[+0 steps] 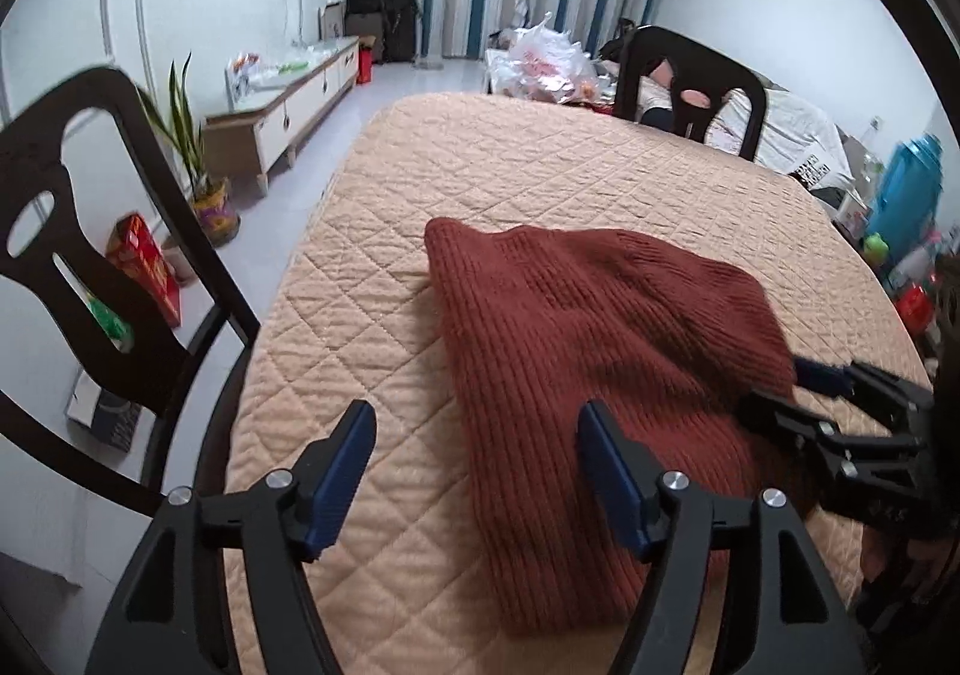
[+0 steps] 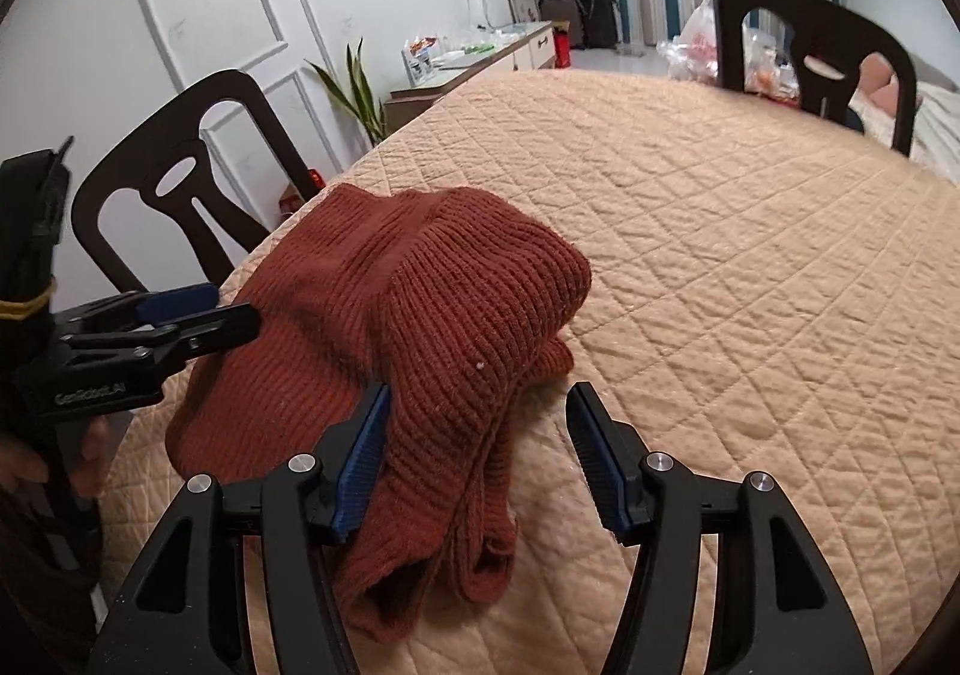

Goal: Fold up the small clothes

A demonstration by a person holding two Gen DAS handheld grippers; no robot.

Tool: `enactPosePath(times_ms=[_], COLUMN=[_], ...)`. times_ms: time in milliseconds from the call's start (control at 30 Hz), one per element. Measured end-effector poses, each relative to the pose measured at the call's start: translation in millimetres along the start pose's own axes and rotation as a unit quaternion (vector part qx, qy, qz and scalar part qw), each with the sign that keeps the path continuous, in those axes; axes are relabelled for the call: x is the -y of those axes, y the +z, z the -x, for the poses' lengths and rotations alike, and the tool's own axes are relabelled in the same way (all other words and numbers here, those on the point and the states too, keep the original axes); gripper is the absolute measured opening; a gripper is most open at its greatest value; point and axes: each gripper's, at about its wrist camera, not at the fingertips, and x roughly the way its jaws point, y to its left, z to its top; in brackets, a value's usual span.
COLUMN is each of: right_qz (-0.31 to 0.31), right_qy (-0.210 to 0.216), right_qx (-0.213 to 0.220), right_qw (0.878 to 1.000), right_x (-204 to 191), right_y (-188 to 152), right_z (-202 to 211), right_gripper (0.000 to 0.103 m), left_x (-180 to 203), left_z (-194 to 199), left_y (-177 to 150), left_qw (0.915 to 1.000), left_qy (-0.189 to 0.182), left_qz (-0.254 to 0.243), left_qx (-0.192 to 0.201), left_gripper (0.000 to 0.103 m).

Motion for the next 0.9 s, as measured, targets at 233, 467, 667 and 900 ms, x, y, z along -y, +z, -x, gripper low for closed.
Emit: enactPosePath(times_ms=[233,467,667,900], right_qz=[0.033,0.047,0.050,0.036], right_qy=[-0.058,-0.052,-0.092,-0.125], right_qx=[0.040,0.045,0.024,-0.006], right_qw=[0.997,0.997,0.994,0.991], right_x=[-24.3,-53.5,-69.1,-67.5], right_y=[-15.7,-45.1,-72.5,-92.5], right_z=[31.6,53.4,53.3,43.1], right_gripper=[0.060,0.060,0.061,0.072], left_x=[2.0,9.2,19.2,33.4], left_z=[37.8,51.5,52.7,45.7], left_y=[-29.8,-61.9,-88.2,-110.4], left_qw=[0.9997,0.9988,0.9987,0.9969], left_qy=[0.017,0.042,0.048,0.078], left_qz=[0.002,0.012,0.016,-0.007], left_qx=[0.020,0.023,0.010,-0.003], left_gripper=[0.078,0.082,0.084,0.084])
